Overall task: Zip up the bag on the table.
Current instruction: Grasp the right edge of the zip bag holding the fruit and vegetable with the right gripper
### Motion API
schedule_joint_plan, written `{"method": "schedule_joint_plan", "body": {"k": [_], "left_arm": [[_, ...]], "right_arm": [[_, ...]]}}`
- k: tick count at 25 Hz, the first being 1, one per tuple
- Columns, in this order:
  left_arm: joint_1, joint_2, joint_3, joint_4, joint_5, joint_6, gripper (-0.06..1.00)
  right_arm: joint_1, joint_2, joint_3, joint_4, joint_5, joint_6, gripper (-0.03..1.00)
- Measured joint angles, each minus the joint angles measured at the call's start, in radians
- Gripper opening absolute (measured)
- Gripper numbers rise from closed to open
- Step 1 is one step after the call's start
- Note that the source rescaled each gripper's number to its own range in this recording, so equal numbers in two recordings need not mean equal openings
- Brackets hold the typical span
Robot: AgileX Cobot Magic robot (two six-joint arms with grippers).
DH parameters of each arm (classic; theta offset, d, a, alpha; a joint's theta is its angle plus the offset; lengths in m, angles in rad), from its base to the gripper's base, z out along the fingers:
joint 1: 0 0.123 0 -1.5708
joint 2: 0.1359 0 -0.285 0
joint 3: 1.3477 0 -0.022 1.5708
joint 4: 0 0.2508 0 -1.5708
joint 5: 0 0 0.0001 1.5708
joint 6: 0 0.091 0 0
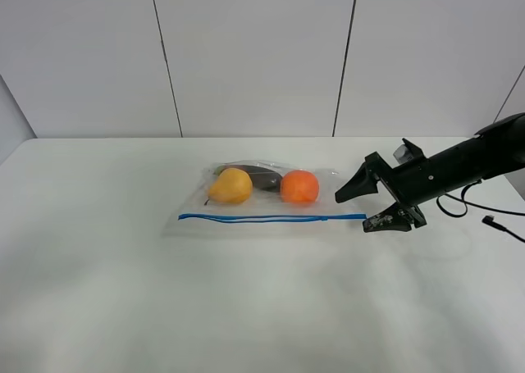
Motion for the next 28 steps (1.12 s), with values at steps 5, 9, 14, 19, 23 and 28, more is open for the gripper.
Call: {"method": "schedule_joint_plan", "body": {"k": [5,9,14,19,23,28], "left_arm": [[0.000,0.000,0.000,0.000,0.000,0.000,1.00],[0.000,0.000,0.000,0.000,0.000,0.000,1.00],[0.000,0.000,0.000,0.000,0.000,0.000,1.00],[0.000,0.000,0.000,0.000,0.000,0.000,1.00],[0.000,0.000,0.000,0.000,0.000,0.000,1.00],[0.000,0.000,0.000,0.000,0.000,0.000,1.00]], "right_arm": [[0.000,0.080,-0.001,0.092,0.006,-0.087,0.86],[0.000,0.127,-0.001,0.171,0.045,-0.168,0.83],[0.000,0.131,-0.011,0.183,0.051,-0.187,0.75],[-0.003,0.131,-0.061,0.146,0.085,-0.163,0.73],[-0.012,0.131,-0.121,0.086,0.135,-0.110,0.72],[-0.012,0.131,-0.135,0.044,0.150,-0.073,0.68]]}}
